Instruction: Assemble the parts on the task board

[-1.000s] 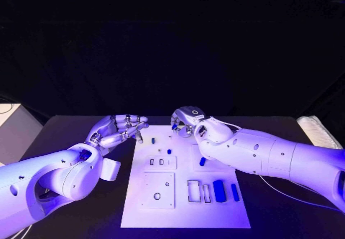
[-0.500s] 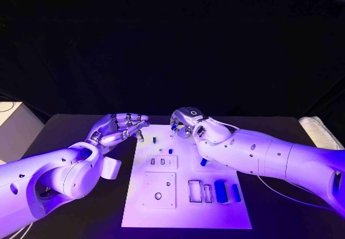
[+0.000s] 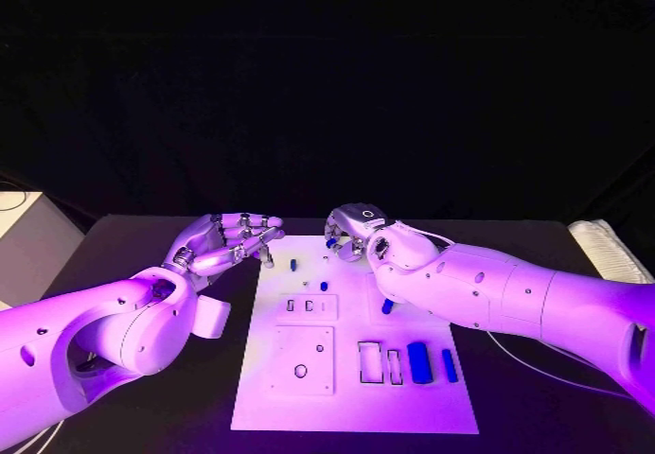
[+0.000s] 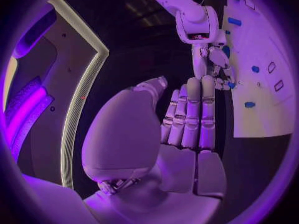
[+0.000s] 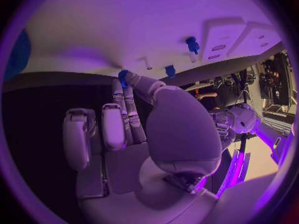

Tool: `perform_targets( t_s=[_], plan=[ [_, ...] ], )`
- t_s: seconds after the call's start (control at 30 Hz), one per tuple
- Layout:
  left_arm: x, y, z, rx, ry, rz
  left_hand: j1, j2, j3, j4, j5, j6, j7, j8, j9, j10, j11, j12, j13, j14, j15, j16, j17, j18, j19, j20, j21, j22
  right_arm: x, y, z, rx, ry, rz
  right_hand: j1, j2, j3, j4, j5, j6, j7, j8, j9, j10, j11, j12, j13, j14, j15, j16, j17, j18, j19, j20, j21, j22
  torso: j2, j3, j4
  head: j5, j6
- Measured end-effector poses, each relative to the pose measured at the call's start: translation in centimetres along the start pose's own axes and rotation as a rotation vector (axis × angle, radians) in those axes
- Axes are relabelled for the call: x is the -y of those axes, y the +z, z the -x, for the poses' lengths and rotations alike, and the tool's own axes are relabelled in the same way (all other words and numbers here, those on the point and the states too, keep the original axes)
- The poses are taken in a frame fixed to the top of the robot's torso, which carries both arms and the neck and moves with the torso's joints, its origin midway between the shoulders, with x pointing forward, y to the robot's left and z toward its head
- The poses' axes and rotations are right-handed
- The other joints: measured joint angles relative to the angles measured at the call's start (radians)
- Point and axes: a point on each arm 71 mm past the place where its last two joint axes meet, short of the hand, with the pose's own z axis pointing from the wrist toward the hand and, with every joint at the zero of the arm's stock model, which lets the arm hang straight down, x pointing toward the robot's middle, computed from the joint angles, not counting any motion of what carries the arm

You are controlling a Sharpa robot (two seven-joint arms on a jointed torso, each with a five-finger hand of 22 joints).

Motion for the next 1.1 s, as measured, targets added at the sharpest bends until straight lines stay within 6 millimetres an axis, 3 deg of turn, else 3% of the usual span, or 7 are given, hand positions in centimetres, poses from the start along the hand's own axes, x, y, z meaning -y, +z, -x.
perform_targets(
  t_s=[0.2,0.3,0.37,0.5,0.67,0.9,1.1],
  plan=[
    [0.0,0.0,0.0,0.000,0.000,0.000,0.000,0.000,0.000,0.000,0.000,0.000,0.000,0.000,0.000,0.000,0.000,0.000,0.000,0.000,0.000,0.000,0.000,0.000,0.000,0.000,0.000,0.000,-0.1,0.1,0.0,-0.001,-0.002,0.001,0.002,0.002,-0.001,0.001,-0.001,-0.034,0.012,-0.011,0.004,-0.047,0.004,0.001,0.026,-0.005,0.007,-0.023,-0.043,0.001,-0.006,0.004,-0.046,0.000,0.001,0.0000,-0.0001,0.001,0.001],
    [0.1,0.0,0.0,0.000,0.000,0.000,0.000,0.000,0.000,0.000,0.000,0.000,0.000,0.000,0.000,0.000,0.000,0.000,0.000,0.000,0.000,0.000,0.000,0.000,0.000,0.000,0.000,0.000,0.0,0.1,-0.3,-0.005,-0.001,0.001,-0.025,-0.013,-0.012,0.014,0.006,-0.085,0.027,-0.040,0.002,-0.157,0.024,0.003,0.003,-0.014,0.032,-0.080,-0.125,0.039,-0.072,0.022,-0.146,-0.084,0.001,0.0000,-0.0004,0.002,0.002],
    [0.1,0.0,0.0,0.000,0.000,0.000,0.000,0.000,0.000,0.000,0.000,0.000,0.000,0.000,0.000,0.000,0.000,0.000,0.000,0.000,0.000,0.000,0.000,0.000,0.000,0.000,0.000,0.000,0.0,0.1,-0.4,-0.006,0.001,-0.001,-0.032,-0.026,-0.091,0.021,0.006,-0.143,0.025,-0.079,-0.010,-0.264,0.044,0.002,-0.032,-0.041,0.044,-0.149,-0.217,0.071,-0.143,0.038,-0.277,-0.232,0.002,-0.0004,-0.0003,0.002,0.003],
    [0.1,0.0,0.1,0.002,0.001,0.000,0.000,0.000,0.000,0.000,0.000,0.000,0.000,0.000,0.000,0.000,0.000,0.000,0.000,0.000,0.000,0.000,0.000,0.000,0.000,0.000,0.000,0.000,0.2,0.0,-0.3,0.001,0.010,0.002,0.060,-0.007,-0.300,0.077,0.006,-0.174,0.013,-0.121,-0.031,-0.335,0.059,0.002,-0.058,-0.050,0.054,-0.175,-0.267,0.071,-0.152,0.045,-0.363,-0.314,0.002,-0.0007,-0.0002,0.003,0.003],
    [0.1,-0.1,0.3,0.007,0.003,0.001,0.000,0.000,0.000,0.000,0.000,0.000,0.000,0.000,0.000,0.000,0.000,0.000,0.000,0.000,0.000,0.000,0.000,0.000,0.000,0.000,0.000,0.000,0.9,-1.1,0.1,0.012,0.027,0.007,0.112,-0.012,-0.372,0.137,0.006,-0.179,0.008,-0.135,-0.040,-0.334,0.059,0.021,-0.061,-0.050,0.054,-0.176,-0.282,0.071,-0.152,0.044,-0.389,-0.337,0.001,-0.0009,-0.0024,0.004,0.003],
    [0.1,-0.2,0.7,0.013,0.005,0.003,0.000,0.000,0.000,0.000,0.000,0.000,0.000,0.000,0.001,0.000,0.000,0.000,0.000,0.000,0.000,0.005,0.000,0.000,-0.007,0.000,0.007,0.002,3.7,-4.0,2.1,0.050,0.063,-0.017,0.119,-0.007,-0.342,0.173,0.006,-0.156,0.024,-0.135,-0.043,-0.247,0.035,0.068,-0.051,-0.033,0.037,-0.152,-0.252,0.071,-0.115,0.026,-0.361,-0.291,-0.003,-0.0001,-0.0130,0.007,0.006],
    [0.1,-0.3,0.9,0.014,0.004,0.004,0.000,0.000,0.003,-0.003,0.000,0.000,0.000,0.000,0.002,0.000,0.000,0.000,0.001,0.000,0.000,0.007,0.000,0.000,-0.007,0.000,0.007,0.005,6.3,-6.6,4.3,0.091,0.123,-0.070,0.070,-0.040,-0.307,0.203,0.006,-0.128,0.033,-0.135,-0.045,-0.046,0.023,0.208,0.028,0.000,0.010,-0.039,-0.098,0.052,-0.028,0.008,-0.197,-0.094,-0.010,0.0013,-0.0267,0.006,0.007]
  ],
)
